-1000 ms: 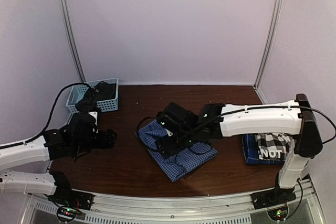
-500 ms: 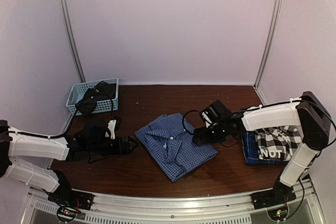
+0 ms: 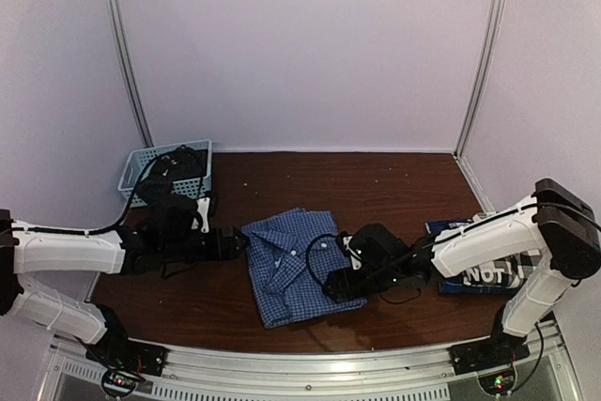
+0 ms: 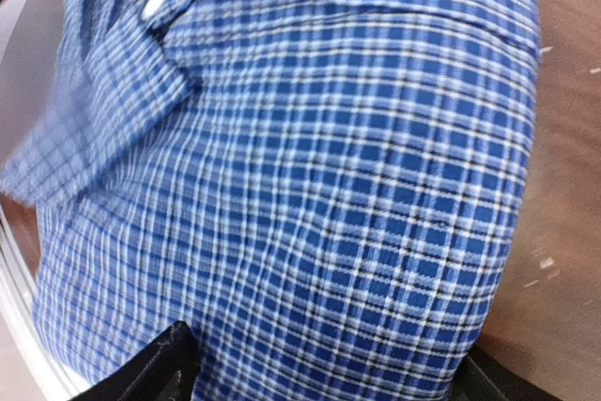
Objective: Fold and stack the long sleeve shirts
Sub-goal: Rotate the square-folded shirt at the center of the board.
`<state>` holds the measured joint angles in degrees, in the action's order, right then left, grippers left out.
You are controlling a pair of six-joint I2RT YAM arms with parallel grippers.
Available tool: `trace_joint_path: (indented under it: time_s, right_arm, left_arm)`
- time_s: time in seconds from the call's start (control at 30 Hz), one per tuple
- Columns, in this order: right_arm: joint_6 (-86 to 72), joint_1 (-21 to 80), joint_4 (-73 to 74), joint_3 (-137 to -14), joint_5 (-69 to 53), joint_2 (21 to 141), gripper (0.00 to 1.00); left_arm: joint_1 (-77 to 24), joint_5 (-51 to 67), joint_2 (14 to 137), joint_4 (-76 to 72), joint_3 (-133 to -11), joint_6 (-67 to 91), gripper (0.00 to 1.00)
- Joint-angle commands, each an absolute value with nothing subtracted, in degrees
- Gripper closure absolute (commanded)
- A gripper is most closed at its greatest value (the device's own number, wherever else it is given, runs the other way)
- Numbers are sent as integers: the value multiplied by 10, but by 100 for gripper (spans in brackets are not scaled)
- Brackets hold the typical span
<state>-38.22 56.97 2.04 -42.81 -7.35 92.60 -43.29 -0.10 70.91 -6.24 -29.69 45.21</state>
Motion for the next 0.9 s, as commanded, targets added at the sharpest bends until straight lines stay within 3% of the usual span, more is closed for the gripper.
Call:
trace_joint_path:
  time_s: [0.0, 0.27, 0.43, 0.67, 0.87]
  right_arm:
    - [-451, 668, -12, -458, -46, 952, 14]
    - [-365, 769, -33, -664, -107, 1098, 14]
    - [-326, 764, -12, -670, -112, 1087, 13]
    - [-304, 684, 31, -590, -38, 970, 12]
    - [-270, 578, 33, -608, -36, 994, 12]
  left_arm:
    - [-406, -96, 666, 65, -355, 398, 16]
    - [-317, -114, 585, 142, -375, 347, 15]
    - [-314, -96, 581, 145, -378, 323, 13]
    - [-314, -29, 597, 110, -353, 340, 12]
    - [-314, 63, 589, 39, -288, 386, 13]
